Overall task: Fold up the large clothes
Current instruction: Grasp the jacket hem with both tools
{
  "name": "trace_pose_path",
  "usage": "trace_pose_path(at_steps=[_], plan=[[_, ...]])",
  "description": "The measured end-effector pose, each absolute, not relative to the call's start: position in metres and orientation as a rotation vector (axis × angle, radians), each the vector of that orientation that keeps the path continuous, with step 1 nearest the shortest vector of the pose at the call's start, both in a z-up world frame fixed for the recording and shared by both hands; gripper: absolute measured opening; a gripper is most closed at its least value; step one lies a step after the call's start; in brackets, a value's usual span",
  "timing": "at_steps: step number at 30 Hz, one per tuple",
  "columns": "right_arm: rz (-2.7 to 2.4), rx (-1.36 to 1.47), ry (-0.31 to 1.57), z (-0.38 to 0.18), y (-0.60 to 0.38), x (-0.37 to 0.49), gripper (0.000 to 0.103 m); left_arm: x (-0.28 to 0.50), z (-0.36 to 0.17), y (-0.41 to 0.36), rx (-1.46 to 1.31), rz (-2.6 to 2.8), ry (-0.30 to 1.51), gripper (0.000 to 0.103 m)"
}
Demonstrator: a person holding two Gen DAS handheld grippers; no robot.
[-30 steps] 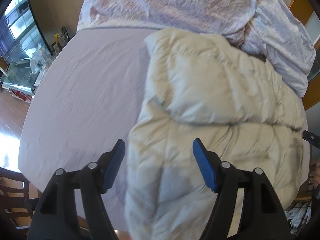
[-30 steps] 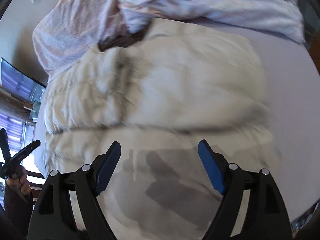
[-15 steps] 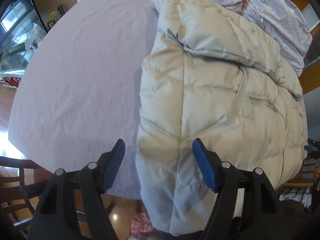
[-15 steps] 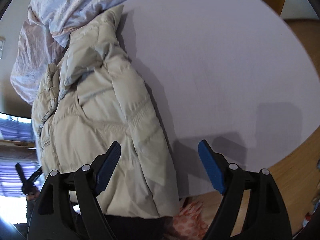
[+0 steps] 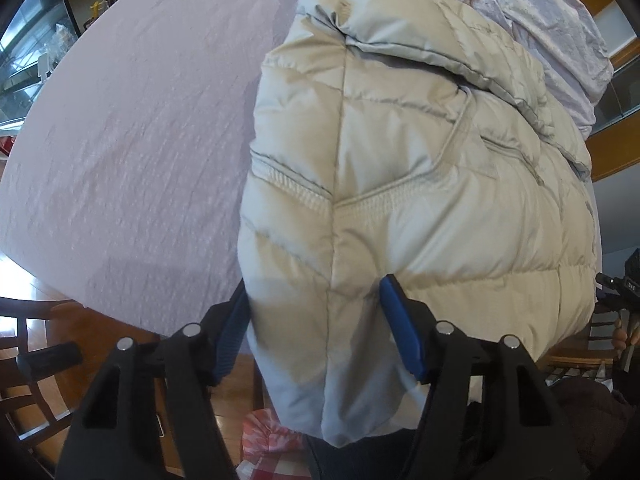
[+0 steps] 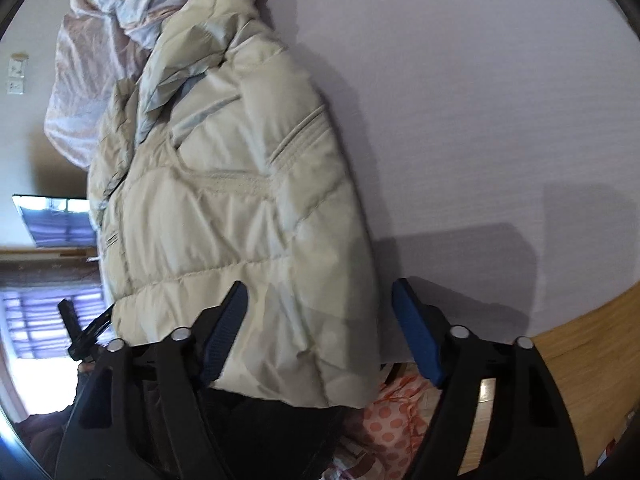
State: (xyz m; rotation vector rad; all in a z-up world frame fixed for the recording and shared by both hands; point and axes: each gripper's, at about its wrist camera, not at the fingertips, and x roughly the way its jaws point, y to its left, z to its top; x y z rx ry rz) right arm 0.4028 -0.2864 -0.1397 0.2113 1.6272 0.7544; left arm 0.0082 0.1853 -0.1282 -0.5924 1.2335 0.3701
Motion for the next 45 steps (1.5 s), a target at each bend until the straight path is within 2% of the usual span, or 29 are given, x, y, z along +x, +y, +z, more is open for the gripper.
trace_pose_path(at_steps=[1, 2, 18, 22, 25, 31, 32, 33, 34, 36, 37, 39, 43, 45], plan=[[0.783, 0.225, 1.638, -0.141, -0.283, 0.402, 0.062, 0.007, -0.128, 0.185, -0.597, 0.363, 1.230, 0.059], [0.800, 0.232, 1.647, -0.141, -0.279, 0.400, 0.061, 0.008, -0.128, 0.184, -0.598, 0.361, 1.230, 0.059], [0.920, 0.400, 1.639, -0.154, -0.279, 0.390, 0.060, -0.001, -0.131, 0.166, -0.637, 0.289, 1.232, 0.056], [0.937, 0.427, 1.639, -0.155, -0.273, 0.387, 0.060, 0.001, -0.132, 0.164, -0.647, 0.276, 1.233, 0.049], [0.946, 0.433, 1.641, -0.156, -0.269, 0.385, 0.060, -0.002, -0.132, 0.162, -0.650, 0.270, 1.233, 0.047], [0.929, 0.318, 1.623, -0.148, -0.259, 0.383, 0.060, -0.004, -0.133, 0.159, -0.653, 0.271, 1.229, 0.052], [0.934, 0.283, 1.610, -0.146, -0.256, 0.381, 0.058, -0.003, -0.133, 0.158, -0.642, 0.274, 1.233, 0.052], [0.932, 0.255, 1.600, -0.146, -0.255, 0.380, 0.044, -0.002, -0.133, 0.157, -0.636, 0.279, 1.236, 0.052], [0.922, 0.215, 1.590, -0.145, -0.253, 0.379, 0.028, -0.001, -0.132, 0.156, -0.628, 0.289, 1.242, 0.046], [0.905, 0.206, 1.583, -0.147, -0.256, 0.380, 0.021, -0.001, -0.132, 0.158, -0.641, 0.294, 1.241, 0.035], [0.907, 0.211, 1.576, -0.147, -0.258, 0.380, 0.018, -0.002, -0.131, 0.159, -0.648, 0.296, 1.237, 0.030], [0.914, 0.193, 1.556, -0.144, -0.257, 0.379, 0.017, -0.002, -0.129, 0.160, -0.651, 0.299, 1.230, 0.026], [0.902, 0.121, 1.539, -0.142, -0.251, 0.377, 0.019, -0.001, -0.132, 0.160, -0.644, 0.303, 1.247, 0.030], [0.867, 0.075, 1.529, -0.142, -0.249, 0.376, 0.025, 0.000, -0.133, 0.158, -0.637, 0.307, 1.255, 0.033]])
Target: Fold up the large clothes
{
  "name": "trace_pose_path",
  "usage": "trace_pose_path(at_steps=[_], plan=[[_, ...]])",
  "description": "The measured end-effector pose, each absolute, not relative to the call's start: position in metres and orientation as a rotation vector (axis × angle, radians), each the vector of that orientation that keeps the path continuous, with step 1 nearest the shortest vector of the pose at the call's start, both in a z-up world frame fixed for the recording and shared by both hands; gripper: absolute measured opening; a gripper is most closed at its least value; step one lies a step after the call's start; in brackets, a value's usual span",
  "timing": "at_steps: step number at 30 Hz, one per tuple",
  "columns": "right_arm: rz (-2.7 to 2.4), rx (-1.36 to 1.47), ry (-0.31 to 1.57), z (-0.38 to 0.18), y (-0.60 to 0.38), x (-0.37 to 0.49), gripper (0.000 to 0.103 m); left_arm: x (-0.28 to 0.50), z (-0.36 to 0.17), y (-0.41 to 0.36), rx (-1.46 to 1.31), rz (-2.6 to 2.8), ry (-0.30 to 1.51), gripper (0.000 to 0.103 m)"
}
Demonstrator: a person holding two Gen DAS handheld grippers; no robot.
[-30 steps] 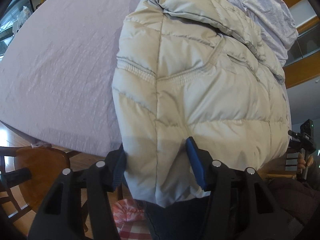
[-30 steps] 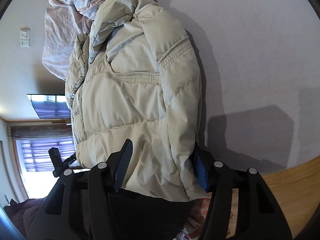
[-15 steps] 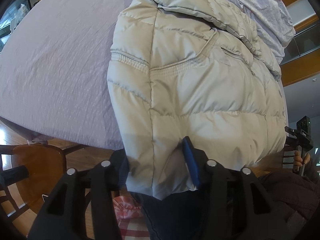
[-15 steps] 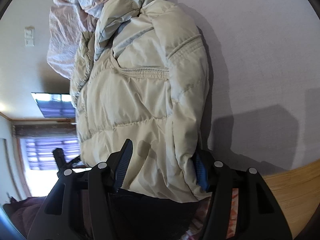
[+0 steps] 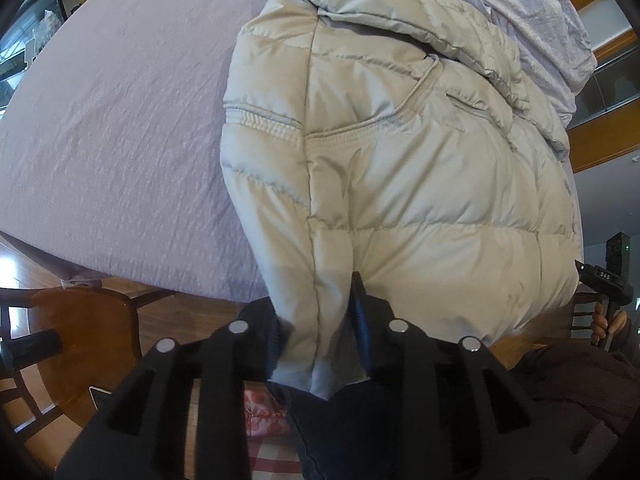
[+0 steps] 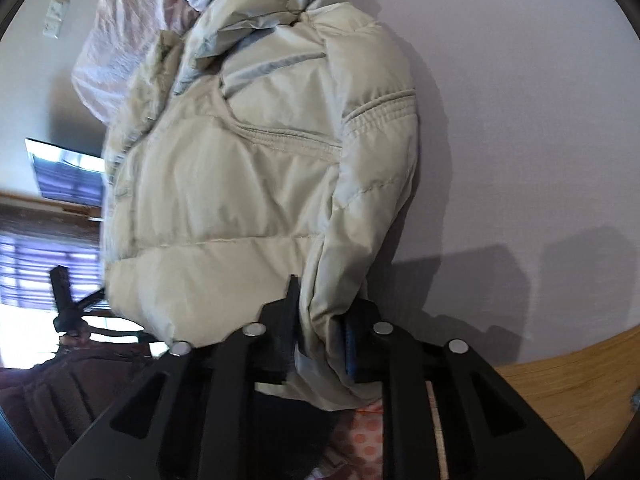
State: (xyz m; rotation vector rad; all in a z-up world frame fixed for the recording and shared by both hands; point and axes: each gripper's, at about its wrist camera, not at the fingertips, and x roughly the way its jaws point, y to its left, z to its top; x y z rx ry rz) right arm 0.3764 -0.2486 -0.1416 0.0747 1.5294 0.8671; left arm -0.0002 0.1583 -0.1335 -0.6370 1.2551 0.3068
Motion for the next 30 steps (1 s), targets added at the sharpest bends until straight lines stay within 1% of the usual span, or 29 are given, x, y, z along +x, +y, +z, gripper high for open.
trace_pose_path(at_steps=[4, 6, 8, 9, 11, 12, 13, 15, 16, 30], plan=[[0.856, 0.032, 1.496, -0.139, -0.251, 0.375, 0.035, 0.002, -0.133, 0.156, -0.624, 0.304, 1.261, 0.040], [0.867, 0.031, 1.485, -0.139, -0.251, 0.373, 0.036, 0.003, -0.133, 0.154, -0.616, 0.303, 1.263, 0.043], [0.904, 0.036, 1.495, -0.140, -0.249, 0.370, 0.034, 0.005, -0.133, 0.151, -0.606, 0.305, 1.265, 0.043], [0.916, 0.039, 1.502, -0.141, -0.247, 0.368, 0.029, 0.005, -0.133, 0.150, -0.604, 0.309, 1.263, 0.042], [0.929, 0.042, 1.507, -0.142, -0.245, 0.365, 0.021, 0.003, -0.133, 0.151, -0.614, 0.316, 1.255, 0.034], [0.937, 0.062, 1.512, -0.143, -0.245, 0.366, 0.017, 0.002, -0.133, 0.152, -0.629, 0.316, 1.246, 0.026], [0.941, 0.067, 1.512, -0.143, -0.246, 0.368, 0.015, 0.000, -0.131, 0.153, -0.638, 0.314, 1.233, 0.019], [0.948, 0.038, 1.499, -0.138, -0.243, 0.368, 0.013, -0.001, -0.126, 0.153, -0.631, 0.312, 1.207, 0.013], [0.952, 0.022, 1.490, -0.136, -0.242, 0.368, 0.013, -0.001, -0.123, 0.152, -0.619, 0.312, 1.197, 0.011], [1.009, -0.123, 1.427, -0.111, -0.218, 0.374, 0.012, 0.005, -0.095, 0.162, -0.584, 0.342, 1.125, 0.010]])
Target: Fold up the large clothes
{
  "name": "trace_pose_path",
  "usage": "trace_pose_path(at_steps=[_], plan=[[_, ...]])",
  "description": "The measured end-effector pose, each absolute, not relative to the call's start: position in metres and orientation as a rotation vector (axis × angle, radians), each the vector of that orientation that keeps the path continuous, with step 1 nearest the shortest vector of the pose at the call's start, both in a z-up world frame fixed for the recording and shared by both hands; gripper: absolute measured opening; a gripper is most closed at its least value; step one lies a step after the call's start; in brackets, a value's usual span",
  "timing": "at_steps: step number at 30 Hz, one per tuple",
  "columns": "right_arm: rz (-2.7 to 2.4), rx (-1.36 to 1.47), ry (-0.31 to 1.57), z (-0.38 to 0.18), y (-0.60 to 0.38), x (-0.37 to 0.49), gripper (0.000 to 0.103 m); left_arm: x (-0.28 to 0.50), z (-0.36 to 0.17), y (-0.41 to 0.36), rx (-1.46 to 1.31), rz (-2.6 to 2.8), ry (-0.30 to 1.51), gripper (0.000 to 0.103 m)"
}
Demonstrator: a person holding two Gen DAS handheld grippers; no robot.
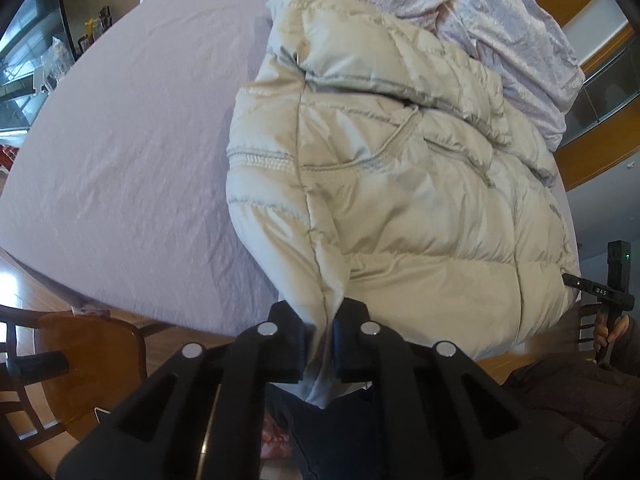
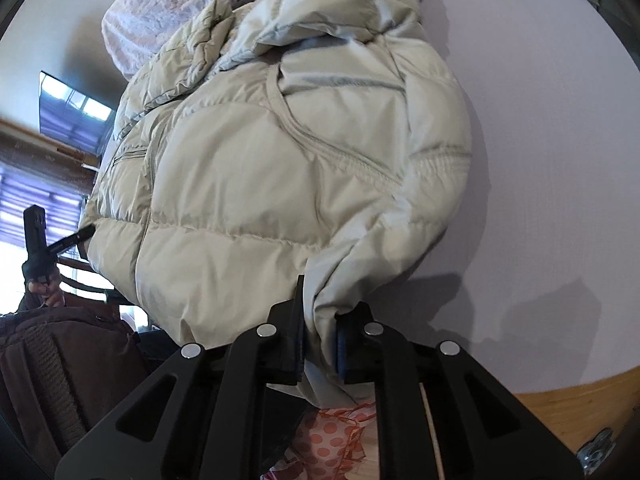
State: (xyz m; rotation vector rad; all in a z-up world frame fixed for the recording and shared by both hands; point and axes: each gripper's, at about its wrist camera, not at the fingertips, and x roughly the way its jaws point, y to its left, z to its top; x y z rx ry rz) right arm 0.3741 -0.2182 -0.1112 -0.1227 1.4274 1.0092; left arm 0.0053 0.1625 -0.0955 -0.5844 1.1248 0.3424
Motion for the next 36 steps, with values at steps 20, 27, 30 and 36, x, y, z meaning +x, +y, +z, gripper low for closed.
trace_pose_path(at_steps=[20, 27, 30, 36], plan=[[1.058, -0.178, 1.289, -0.073, -0.192, 0.398, 0.011, 0.040, -0.048, 0.186, -0.514, 0.369, 0.998, 0.010], [1.056, -0.203, 1.209, -0.051, -0.174, 0.419, 0.011, 0.071, -0.027, 0.196, -0.474, 0.374, 0.935, 0.010], [1.050, -0.205, 1.169, -0.040, -0.165, 0.431, 0.011, 0.085, -0.016, 0.202, -0.463, 0.380, 0.902, 0.010], [1.025, -0.166, 1.072, -0.008, -0.146, 0.462, 0.011, 0.118, 0.010, 0.222, -0.452, 0.398, 0.821, 0.010]])
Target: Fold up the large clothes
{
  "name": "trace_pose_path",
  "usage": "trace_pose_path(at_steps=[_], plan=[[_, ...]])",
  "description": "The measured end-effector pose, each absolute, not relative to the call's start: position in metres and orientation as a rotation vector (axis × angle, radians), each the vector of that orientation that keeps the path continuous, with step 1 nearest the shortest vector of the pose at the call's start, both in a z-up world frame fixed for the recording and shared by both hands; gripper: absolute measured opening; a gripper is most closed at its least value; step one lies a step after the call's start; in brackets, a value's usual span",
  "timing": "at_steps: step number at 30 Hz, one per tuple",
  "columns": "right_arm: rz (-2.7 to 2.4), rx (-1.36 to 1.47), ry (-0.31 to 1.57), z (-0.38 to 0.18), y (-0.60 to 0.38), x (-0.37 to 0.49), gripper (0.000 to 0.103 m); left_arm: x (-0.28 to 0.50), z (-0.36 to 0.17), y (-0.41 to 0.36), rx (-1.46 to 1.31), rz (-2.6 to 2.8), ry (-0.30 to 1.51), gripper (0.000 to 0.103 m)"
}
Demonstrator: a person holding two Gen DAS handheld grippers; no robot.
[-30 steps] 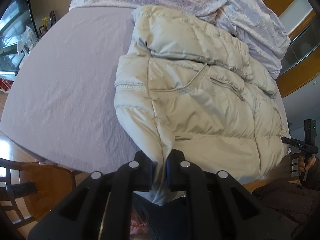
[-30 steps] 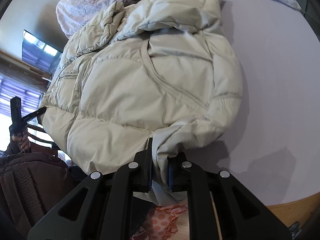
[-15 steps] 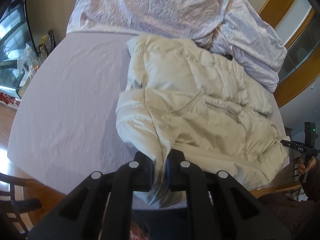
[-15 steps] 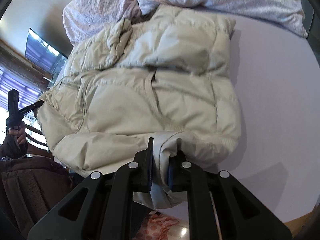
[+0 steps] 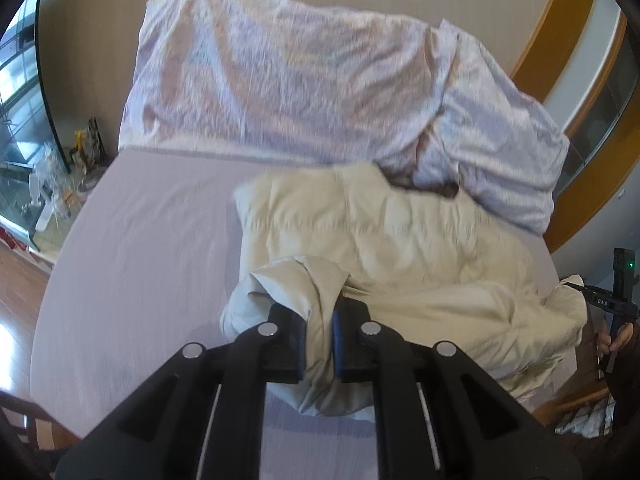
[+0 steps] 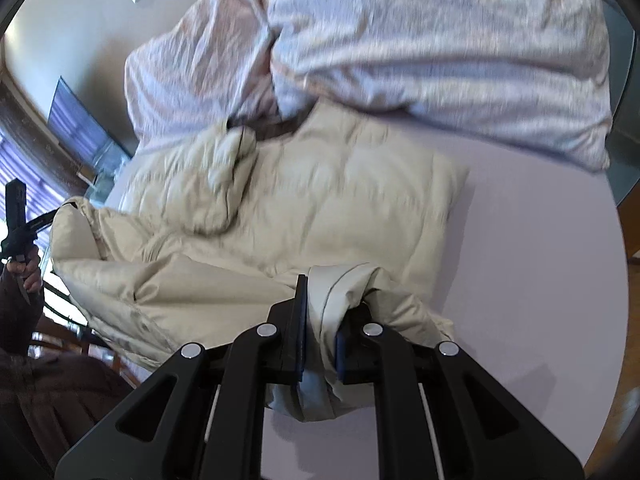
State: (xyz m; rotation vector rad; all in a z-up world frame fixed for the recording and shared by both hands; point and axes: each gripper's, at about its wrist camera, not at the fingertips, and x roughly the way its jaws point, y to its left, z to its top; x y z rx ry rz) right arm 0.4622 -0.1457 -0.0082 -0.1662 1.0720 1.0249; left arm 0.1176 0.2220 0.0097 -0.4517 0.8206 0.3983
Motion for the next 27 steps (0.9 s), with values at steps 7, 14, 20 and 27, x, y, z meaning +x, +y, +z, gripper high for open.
trace_pose_path(at_steps=[7, 14, 20, 27], plan=[[0.955, -0.126, 1.009, 0.014, -0.113, 0.503, 0.011, 0.166, 0.027, 0.247, -0.421, 0.425, 0.781, 0.010], [0.856, -0.102, 1.020, 0.007, -0.077, 0.542, 0.011, 0.214, 0.018, 0.272, -0.433, 0.463, 0.794, 0.011], [0.764, -0.076, 1.065, -0.013, -0.047, 0.572, 0.011, 0.255, -0.007, 0.295, -0.468, 0.507, 0.834, 0.012], [0.665, -0.012, 1.177, -0.053, -0.022, 0.607, 0.012, 0.284, -0.046, 0.321, -0.523, 0.554, 0.898, 0.015]])
